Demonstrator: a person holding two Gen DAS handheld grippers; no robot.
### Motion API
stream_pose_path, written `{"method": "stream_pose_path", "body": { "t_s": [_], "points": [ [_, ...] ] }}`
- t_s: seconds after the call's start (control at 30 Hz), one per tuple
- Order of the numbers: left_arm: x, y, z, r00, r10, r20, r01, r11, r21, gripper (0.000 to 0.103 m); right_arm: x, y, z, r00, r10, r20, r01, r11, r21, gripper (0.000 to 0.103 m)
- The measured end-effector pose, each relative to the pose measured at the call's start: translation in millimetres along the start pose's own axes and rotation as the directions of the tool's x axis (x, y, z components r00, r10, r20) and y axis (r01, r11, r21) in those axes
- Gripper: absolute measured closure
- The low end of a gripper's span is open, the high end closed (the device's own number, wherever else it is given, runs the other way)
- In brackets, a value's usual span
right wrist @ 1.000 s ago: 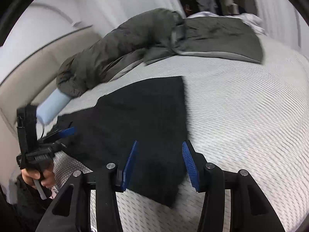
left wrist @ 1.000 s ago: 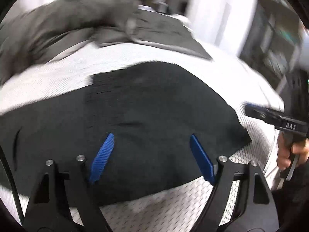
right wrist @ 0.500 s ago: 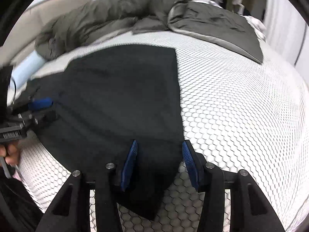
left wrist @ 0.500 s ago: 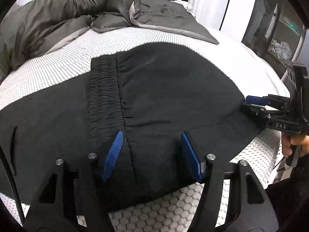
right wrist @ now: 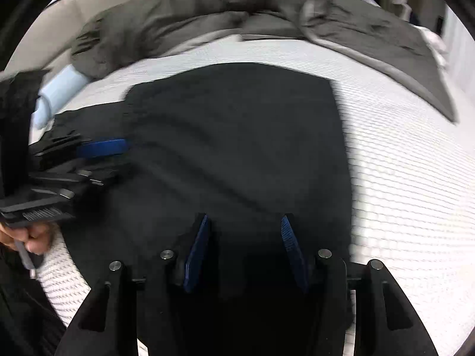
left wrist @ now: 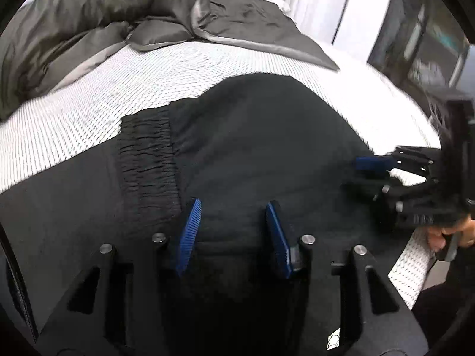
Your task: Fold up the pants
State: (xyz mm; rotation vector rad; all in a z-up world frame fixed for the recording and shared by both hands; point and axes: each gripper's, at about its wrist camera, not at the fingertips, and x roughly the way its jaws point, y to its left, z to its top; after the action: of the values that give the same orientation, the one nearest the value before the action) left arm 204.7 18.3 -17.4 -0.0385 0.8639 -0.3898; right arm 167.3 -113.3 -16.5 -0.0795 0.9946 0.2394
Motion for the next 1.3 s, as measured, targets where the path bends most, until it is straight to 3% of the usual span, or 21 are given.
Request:
{"method": "stream_pose_path", "body": {
  "t_s": [0.07,0.23,0.33,0.43,0.53,0.67,0.8,0.9,1.0,1.1,1.13,1.2,1.23,1.3],
  "points": [
    [-2,6,-3,1.0,-0.029,0.006,0.029,0.999,-0.019,0.059,-3,-19,-1,0.998,-0.065,0.003,0.065,0.997,0.044,0.053],
    [-25,3,-1,0.999,-0.032,0.027,0.032,0.999,-0.027,0.058,-13,-18,3,0.998,-0.028,0.059,0.025,0.998,0.055,0.052],
    [-35,-2,19,0.996,-0.008,0.084,0.007,1.0,0.004,0.049,-9,-2,27,0.994,0.038,0.102,-0.045,0.996,0.071,0.052],
    [-9,7,36,0.998,0.052,0.024,-0.052,0.998,-0.027,0.049,11,14,49,0.992,0.068,0.104,-0.077,0.994,0.08,0.052],
    [20,22,35,0.997,0.065,-0.051,-0.068,0.996,-0.058,0.051,37,32,52,0.996,0.083,0.026,-0.085,0.995,0.06,0.052],
    [17,24,28,0.999,0.043,-0.025,-0.043,0.999,-0.002,0.051,47,29,57,1.0,0.008,-0.007,-0.008,0.999,-0.033,0.052],
    [11,30,27,0.999,0.025,-0.022,-0.026,0.999,-0.04,0.051,38,-14,58,0.997,-0.076,0.002,0.075,0.993,0.086,0.052],
    [-6,29,33,0.999,0.039,-0.027,-0.04,0.999,-0.037,0.051,29,-28,63,0.998,-0.049,0.027,0.044,0.989,0.144,0.051],
    [-22,29,44,0.998,0.044,0.052,-0.044,0.999,-0.009,0.05,19,-8,76,0.996,0.023,0.09,-0.033,0.993,0.117,0.051],
    [-2,44,57,0.998,0.056,0.026,-0.054,0.994,-0.092,0.051,27,22,93,0.99,0.081,0.119,-0.092,0.992,0.088,0.049],
    [8,51,59,0.999,0.043,0.003,-0.042,0.99,-0.134,0.051,39,31,95,0.992,0.082,0.098,-0.089,0.993,0.072,0.049],
    [29,60,57,0.995,0.08,-0.052,-0.087,0.983,-0.161,0.05,60,38,98,0.998,0.043,0.04,-0.045,0.998,0.046,0.049],
    [35,64,55,0.994,0.089,-0.068,-0.1,0.981,-0.168,0.043,70,38,95,1.0,-0.005,0.01,0.004,1.0,0.025,0.049],
    [36,70,53,0.996,0.06,-0.063,-0.071,0.98,-0.185,0.042,73,32,93,0.999,-0.05,0.006,0.05,0.999,0.01,0.049]
  ]
}}
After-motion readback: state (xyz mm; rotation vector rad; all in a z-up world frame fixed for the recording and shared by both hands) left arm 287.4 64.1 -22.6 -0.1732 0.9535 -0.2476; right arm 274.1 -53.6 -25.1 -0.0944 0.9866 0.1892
